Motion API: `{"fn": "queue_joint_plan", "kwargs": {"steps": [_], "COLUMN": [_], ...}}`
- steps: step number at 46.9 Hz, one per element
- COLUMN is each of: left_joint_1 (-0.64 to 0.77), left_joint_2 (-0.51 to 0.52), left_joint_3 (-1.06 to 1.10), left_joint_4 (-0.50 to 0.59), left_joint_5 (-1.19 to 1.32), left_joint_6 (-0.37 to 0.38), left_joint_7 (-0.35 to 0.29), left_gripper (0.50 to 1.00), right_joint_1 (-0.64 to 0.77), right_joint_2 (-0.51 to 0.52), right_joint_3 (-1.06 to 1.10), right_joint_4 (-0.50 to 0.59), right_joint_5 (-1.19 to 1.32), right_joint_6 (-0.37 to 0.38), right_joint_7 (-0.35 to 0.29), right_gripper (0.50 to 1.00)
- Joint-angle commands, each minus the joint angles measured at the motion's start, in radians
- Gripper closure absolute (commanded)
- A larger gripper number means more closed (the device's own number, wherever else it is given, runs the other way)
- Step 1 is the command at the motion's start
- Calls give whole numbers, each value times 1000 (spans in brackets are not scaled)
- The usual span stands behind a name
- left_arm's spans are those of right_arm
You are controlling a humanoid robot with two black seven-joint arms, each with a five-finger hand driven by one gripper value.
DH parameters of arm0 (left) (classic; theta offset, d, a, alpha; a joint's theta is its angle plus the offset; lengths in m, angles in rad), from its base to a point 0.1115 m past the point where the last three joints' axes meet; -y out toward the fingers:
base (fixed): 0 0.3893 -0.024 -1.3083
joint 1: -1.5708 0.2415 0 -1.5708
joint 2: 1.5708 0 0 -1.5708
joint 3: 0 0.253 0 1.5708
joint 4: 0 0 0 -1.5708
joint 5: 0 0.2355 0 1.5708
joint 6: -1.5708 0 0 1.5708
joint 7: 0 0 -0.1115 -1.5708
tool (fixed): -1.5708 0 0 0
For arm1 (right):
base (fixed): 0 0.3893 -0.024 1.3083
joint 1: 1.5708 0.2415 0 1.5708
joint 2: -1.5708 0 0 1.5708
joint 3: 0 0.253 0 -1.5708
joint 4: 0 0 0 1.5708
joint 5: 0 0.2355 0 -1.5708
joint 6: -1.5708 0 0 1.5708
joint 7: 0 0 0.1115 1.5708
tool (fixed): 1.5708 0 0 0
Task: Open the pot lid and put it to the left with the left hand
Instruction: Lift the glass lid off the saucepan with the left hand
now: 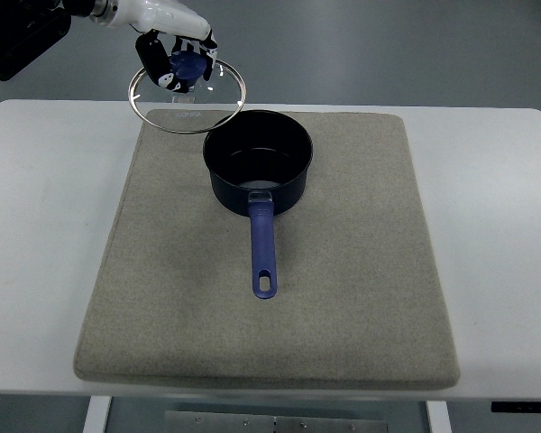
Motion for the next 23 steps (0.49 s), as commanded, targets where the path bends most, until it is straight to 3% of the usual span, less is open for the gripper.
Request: {"fn": "queue_joint_plan", "kwargs": {"steps": [1,23], "left_joint_1": [0,12], "left_joint_2": [19,109], "left_joint_3": [2,84], "left_joint_4": [0,-67], "left_joint_5": [1,-2], "left_joint_6": [-1,-1], "left_joint_7": [0,0], "left_gripper": [1000,1000], "right_joint_1": [0,0], "right_joint_2": [0,0], "right_joint_3": [0,0], "right_joint_4": [-1,0], "right_joint_5": [0,0], "right_joint_6": [0,0], "right_joint_7": [0,0], "right_gripper": [583,583]}}
